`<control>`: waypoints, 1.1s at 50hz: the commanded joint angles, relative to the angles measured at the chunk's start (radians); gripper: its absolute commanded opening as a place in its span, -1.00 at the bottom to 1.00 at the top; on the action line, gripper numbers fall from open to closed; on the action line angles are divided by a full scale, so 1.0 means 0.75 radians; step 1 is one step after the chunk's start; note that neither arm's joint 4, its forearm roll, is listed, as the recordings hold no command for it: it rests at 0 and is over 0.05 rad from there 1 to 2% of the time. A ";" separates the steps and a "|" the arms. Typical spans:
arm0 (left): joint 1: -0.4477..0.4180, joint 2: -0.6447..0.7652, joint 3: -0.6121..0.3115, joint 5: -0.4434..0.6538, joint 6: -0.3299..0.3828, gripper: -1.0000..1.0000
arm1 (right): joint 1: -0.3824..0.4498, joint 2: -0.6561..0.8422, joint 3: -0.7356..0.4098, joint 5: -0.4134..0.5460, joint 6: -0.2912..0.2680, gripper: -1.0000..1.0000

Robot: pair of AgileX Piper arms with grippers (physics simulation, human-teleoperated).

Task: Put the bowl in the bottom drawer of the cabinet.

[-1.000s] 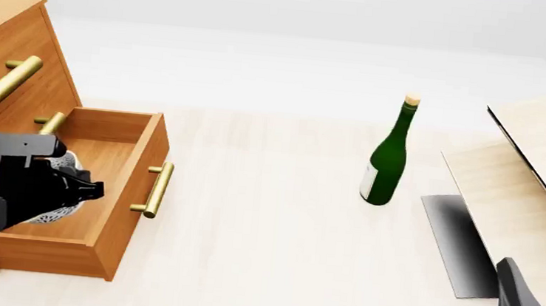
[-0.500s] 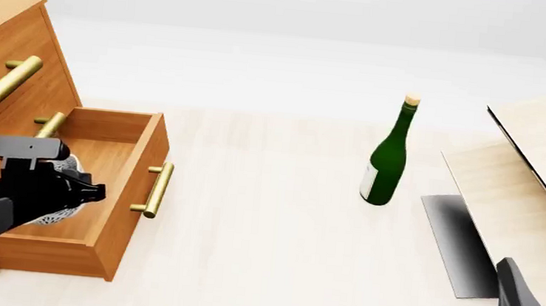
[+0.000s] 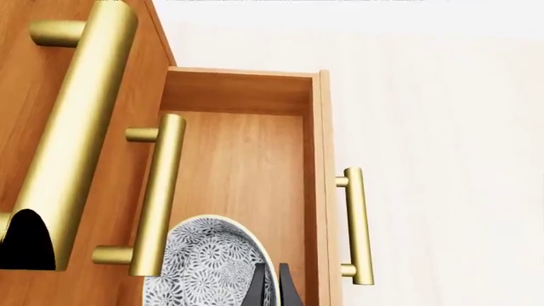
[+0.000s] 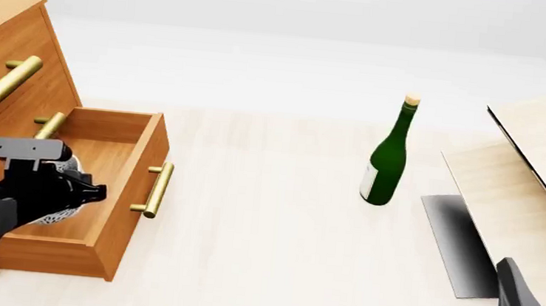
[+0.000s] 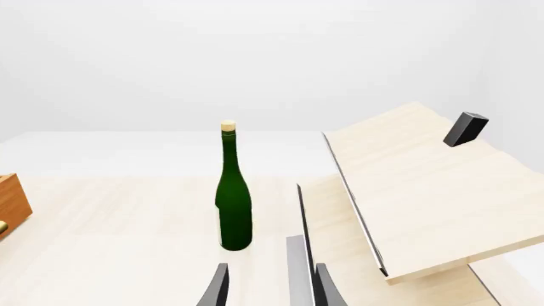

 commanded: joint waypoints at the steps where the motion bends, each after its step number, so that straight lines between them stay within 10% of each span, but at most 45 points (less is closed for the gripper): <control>1: 0.001 0.000 -0.008 -0.021 -0.016 -1.00 | 0.000 0.000 0.000 0.000 0.000 1.00; 2: 0.000 -0.003 -0.010 -0.018 -0.019 1.00 | 0.000 0.000 0.000 0.000 0.000 1.00; 55: -0.089 -0.259 -0.049 0.030 -0.138 1.00 | 0.000 0.000 0.000 0.000 0.000 1.00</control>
